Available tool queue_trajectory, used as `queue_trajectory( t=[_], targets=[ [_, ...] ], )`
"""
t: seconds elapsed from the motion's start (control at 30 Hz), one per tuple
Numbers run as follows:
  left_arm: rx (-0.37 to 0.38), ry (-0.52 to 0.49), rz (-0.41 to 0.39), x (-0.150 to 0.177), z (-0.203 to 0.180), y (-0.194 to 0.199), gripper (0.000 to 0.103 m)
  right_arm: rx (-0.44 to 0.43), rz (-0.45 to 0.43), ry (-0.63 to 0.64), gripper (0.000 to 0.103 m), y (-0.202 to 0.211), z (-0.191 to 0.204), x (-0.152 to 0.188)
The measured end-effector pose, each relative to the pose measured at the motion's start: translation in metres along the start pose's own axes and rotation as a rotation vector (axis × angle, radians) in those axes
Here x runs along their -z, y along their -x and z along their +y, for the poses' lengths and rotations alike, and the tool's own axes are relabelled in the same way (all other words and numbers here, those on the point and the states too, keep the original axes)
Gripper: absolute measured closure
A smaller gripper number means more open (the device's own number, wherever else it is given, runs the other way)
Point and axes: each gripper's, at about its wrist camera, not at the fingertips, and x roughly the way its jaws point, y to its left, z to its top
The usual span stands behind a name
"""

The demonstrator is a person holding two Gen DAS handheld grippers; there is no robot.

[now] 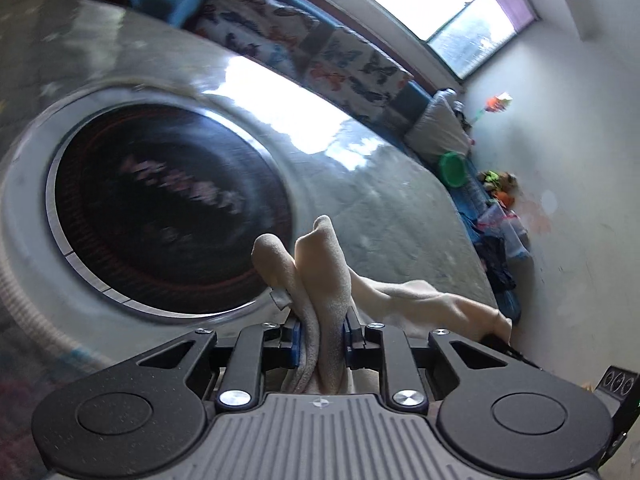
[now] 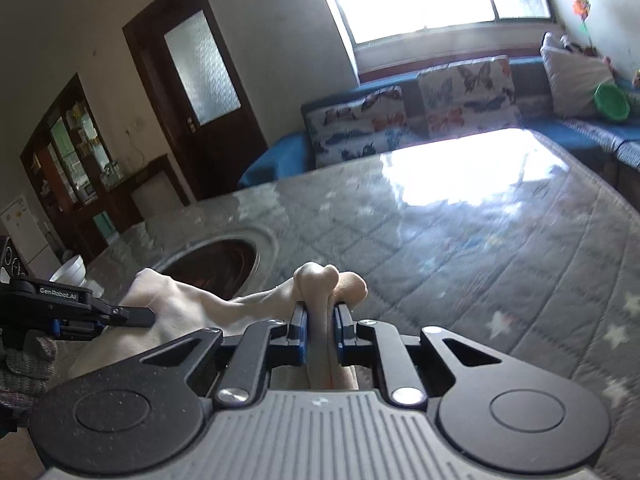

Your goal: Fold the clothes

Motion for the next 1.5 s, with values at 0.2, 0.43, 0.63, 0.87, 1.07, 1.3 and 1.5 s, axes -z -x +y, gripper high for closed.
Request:
queue_trajectory(
  t=[0.2, 0.43, 0.63, 0.87, 1.07, 1.3, 1.5],
  targets=[
    [0.038, -0.067, 0.016, -0.007, -0.039, -0.024, 0.083, 0.078, -0.055, 0.014, 0.091, 0.028, -0.014, -0.016],
    [0.079, -0.129, 0.043, -0.011, -0.085, -0.061, 0.083, 0.177, -0.101, 0.038, 0.091, 0.051, -0.034, -0.038],
    [0.087, -0.167, 0.07, -0.019, -0.11, -0.091, 0.083, 0.251, -0.116, 0.043, 0.091, 0.061, -0.056, -0.054],
    [0.081, -0.208, 0.09, -0.023, -0.133, -0.118, 0.083, 0.298, -0.116, 0.025, 0.092, 0.058, -0.08, -0.061],
    [0.067, -0.227, 0.109, -0.021, -0.145, -0.135, 0.083, 0.318, -0.103, -0.004, 0.091, 0.049, -0.098, -0.058],
    [0.049, -0.234, 0.126, -0.022, -0.148, -0.148, 0.083, 0.325, -0.083, -0.016, 0.092, 0.037, -0.107, -0.053],
    [0.042, -0.243, 0.124, -0.025, -0.148, -0.149, 0.083, 0.323, -0.083, -0.017, 0.092, 0.032, -0.11, -0.053]
  ],
)
